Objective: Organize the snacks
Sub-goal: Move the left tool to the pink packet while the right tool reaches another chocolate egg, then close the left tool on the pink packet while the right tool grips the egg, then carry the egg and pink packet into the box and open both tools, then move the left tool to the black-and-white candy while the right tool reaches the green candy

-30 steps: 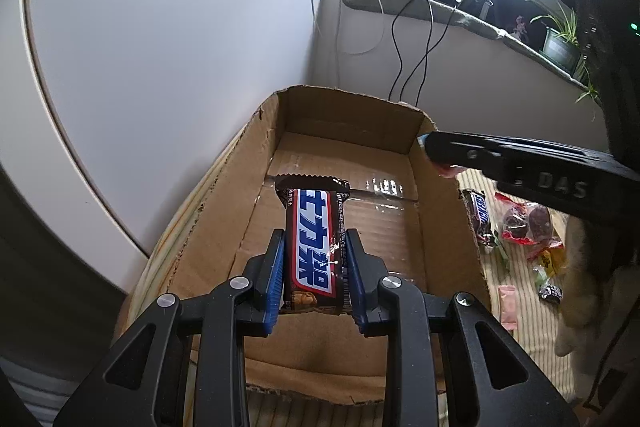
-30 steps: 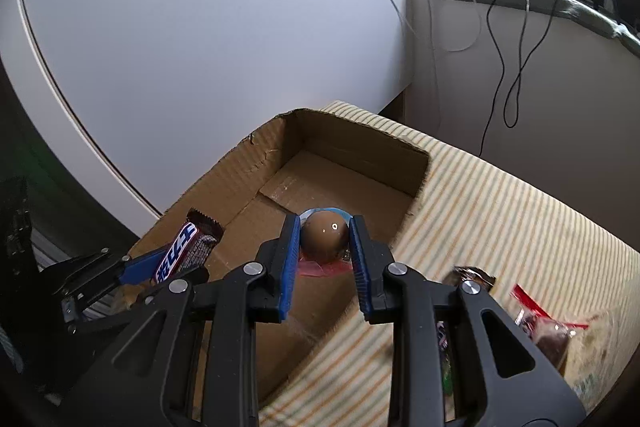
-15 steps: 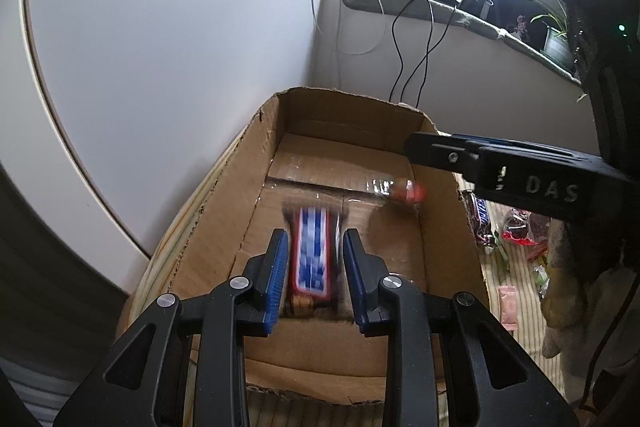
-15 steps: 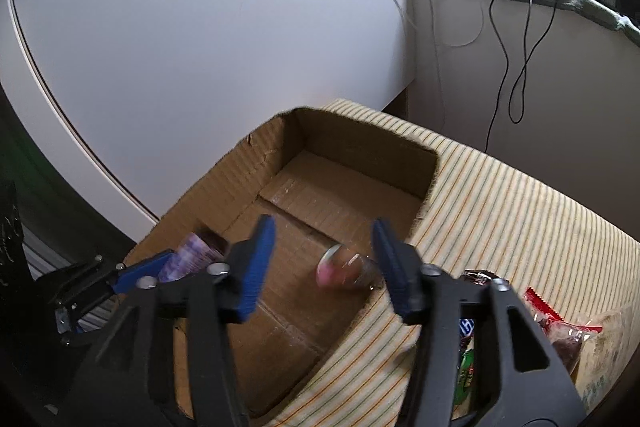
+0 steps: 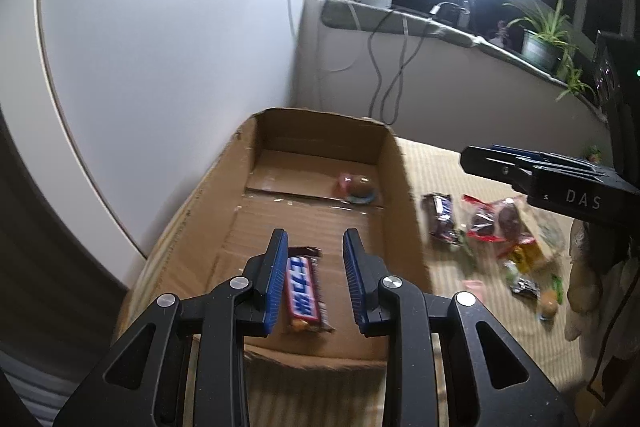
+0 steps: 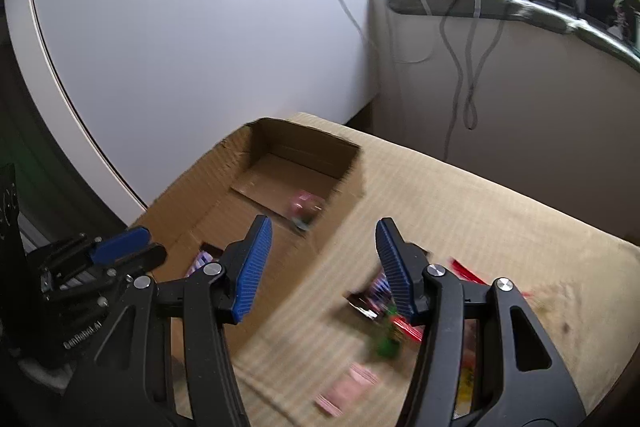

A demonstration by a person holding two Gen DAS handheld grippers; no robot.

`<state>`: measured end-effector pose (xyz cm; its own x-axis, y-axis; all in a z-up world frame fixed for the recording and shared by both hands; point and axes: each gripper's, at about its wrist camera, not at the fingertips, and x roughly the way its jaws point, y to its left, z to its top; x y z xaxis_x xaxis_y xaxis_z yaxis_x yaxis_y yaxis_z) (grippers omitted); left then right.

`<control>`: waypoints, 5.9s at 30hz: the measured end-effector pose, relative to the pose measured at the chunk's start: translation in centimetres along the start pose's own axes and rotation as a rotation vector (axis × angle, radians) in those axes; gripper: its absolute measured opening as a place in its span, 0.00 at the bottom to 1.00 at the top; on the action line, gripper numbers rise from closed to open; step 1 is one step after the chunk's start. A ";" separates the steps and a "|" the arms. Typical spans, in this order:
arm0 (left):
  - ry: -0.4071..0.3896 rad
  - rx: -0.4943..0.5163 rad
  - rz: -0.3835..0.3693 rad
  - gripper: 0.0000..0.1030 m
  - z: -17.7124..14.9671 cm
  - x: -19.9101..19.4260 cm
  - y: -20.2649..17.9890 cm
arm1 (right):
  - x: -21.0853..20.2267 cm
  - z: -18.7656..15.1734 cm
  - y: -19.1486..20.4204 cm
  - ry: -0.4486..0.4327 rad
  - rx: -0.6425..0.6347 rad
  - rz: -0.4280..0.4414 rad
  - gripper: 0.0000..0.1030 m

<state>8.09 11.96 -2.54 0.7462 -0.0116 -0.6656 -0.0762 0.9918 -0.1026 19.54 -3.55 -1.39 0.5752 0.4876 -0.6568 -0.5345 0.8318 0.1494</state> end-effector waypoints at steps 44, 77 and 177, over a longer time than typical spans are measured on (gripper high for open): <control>0.227 0.183 -0.186 0.26 -5.7 6.5 -13.4 | -7.3 -17.0 -9.1 0.180 0.078 -0.110 0.42; 0.101 0.153 -0.202 0.18 -2.6 2.8 -11.4 | -9.5 -13.3 -7.6 0.085 0.041 -0.111 0.34; 0.145 0.179 -0.294 0.42 -3.5 2.9 -14.6 | -10.0 -14.5 -14.4 0.131 0.121 -0.173 0.55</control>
<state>9.04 -3.00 -5.53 0.6169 -0.3045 -0.7257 0.2538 0.9498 -0.1827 12.56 -24.22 -7.68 0.5625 0.3028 -0.7694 -0.3522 0.9296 0.1083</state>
